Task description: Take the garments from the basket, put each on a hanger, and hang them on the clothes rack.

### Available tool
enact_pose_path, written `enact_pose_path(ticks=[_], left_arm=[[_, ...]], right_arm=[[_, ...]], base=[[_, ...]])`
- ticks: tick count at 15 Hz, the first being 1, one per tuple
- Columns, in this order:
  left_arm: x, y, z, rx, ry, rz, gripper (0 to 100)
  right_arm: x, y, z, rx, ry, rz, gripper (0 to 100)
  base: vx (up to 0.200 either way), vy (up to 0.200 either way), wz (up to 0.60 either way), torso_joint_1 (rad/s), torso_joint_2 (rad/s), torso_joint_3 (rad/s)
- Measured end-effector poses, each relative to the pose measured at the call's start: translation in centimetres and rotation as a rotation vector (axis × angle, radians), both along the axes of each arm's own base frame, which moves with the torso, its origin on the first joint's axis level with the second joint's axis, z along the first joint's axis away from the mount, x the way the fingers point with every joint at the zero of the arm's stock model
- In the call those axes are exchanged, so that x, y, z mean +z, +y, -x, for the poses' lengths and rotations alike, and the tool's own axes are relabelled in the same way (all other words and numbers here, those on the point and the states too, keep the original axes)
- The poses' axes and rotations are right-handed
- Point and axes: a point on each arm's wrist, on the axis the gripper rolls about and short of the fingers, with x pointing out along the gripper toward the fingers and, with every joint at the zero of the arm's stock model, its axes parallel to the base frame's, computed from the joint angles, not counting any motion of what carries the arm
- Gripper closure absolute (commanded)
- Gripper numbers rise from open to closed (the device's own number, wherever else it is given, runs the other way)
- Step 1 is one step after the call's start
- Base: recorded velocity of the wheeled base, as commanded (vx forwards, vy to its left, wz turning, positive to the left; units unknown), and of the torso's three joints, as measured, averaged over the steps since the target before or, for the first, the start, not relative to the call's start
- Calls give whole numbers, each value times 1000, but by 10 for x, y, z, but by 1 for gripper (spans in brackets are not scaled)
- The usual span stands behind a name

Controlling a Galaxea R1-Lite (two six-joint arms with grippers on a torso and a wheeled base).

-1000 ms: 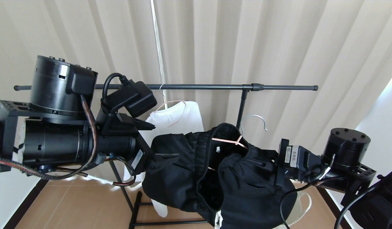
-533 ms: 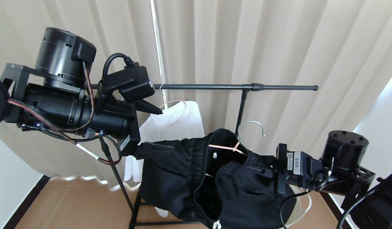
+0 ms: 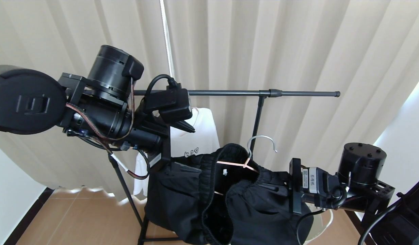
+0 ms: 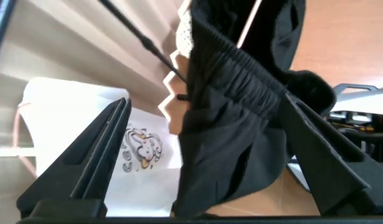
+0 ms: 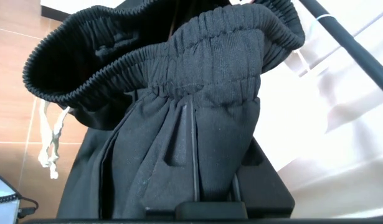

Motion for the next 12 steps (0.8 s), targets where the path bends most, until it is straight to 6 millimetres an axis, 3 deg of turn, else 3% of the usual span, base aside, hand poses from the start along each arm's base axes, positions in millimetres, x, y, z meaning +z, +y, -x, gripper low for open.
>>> enact_pose_path(ticks=[5, 12], left_arm=[[-15, -3, -2, -60, 30, -11, 0], [-20, -4, -2, -69, 42, -15, 0]], right_arm=[[1, 2, 4, 14, -5, -2, 100], [9, 9, 19, 58, 2, -19, 100]], base=[[0, 0, 0, 0, 0, 0], [0, 0, 0, 0, 0, 0]])
